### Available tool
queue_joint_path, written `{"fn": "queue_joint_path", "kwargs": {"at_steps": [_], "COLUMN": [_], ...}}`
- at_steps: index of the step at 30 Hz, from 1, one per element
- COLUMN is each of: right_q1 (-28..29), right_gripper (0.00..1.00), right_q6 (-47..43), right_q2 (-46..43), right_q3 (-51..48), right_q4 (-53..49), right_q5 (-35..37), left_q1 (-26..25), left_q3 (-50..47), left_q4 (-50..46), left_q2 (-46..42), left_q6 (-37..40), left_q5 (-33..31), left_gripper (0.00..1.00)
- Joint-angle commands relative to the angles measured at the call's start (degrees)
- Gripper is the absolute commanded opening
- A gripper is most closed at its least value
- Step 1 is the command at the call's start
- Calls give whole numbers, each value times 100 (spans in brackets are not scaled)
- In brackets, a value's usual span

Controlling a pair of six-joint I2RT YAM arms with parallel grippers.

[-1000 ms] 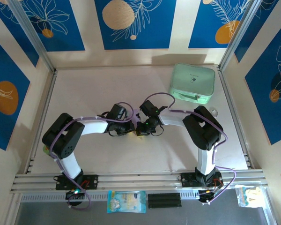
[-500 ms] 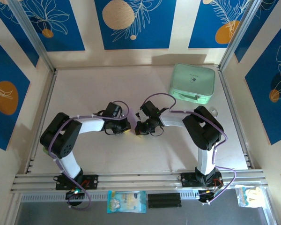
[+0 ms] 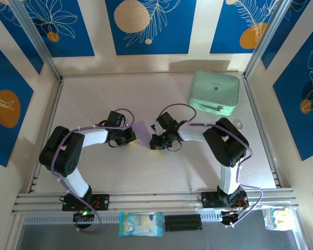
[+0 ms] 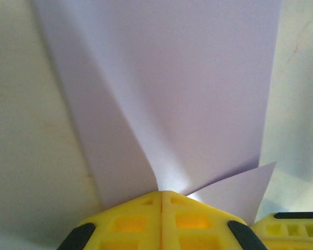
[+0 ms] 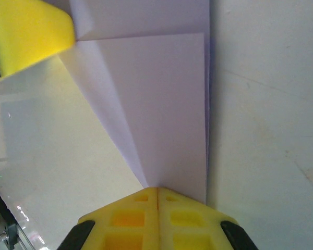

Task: Fold a paper plane with a square sheet of paper (pick it up from the middle)
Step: Third fold the triangle at the center of the table.

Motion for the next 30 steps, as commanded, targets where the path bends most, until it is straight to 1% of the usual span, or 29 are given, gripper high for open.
{"fn": "queue_joint_path", "kwargs": {"at_steps": [1,6,9,12,13,15,18,20,23,26,30], "right_q1": [-26,-15,17,71,79,97,97,128,151,171,171], "right_gripper": [0,0,0,2,4,12,18,21,23,23,24], "right_q6": [152,357,467,625,694,915,1195,1281,1302,1208,1095], "right_q2": [277,108,-72,-438,-579,-860,-1114,-1108,-865,-531,-150], "right_q3": [-435,-322,-23,223,264,227,136,134,268,593,896], "right_q4": [-1153,-918,-866,-698,-618,-415,-187,-154,-127,-249,-408], "right_q5": [467,288,195,178,211,320,484,705,712,692,898], "left_q1": [331,376,374,366,367,356,337,304,237,178,115], "left_q3": [-186,-28,139,170,142,90,-66,-215,-369,-488,-624], "left_q4": [-452,-443,-534,-582,-579,-612,-594,-407,-243,-124,131], "left_q2": [-70,-371,-724,-1153,-1290,-1499,-1759,-1864,-1890,-1848,-1731], "left_q6": [339,466,421,234,157,45,-196,-421,-667,-867,-1091], "left_q5": [-1041,-963,-808,-687,-624,-499,-405,-242,-104,12,138], "left_gripper": [10,12,15,21,23,28,38,46,54,58,61]}}
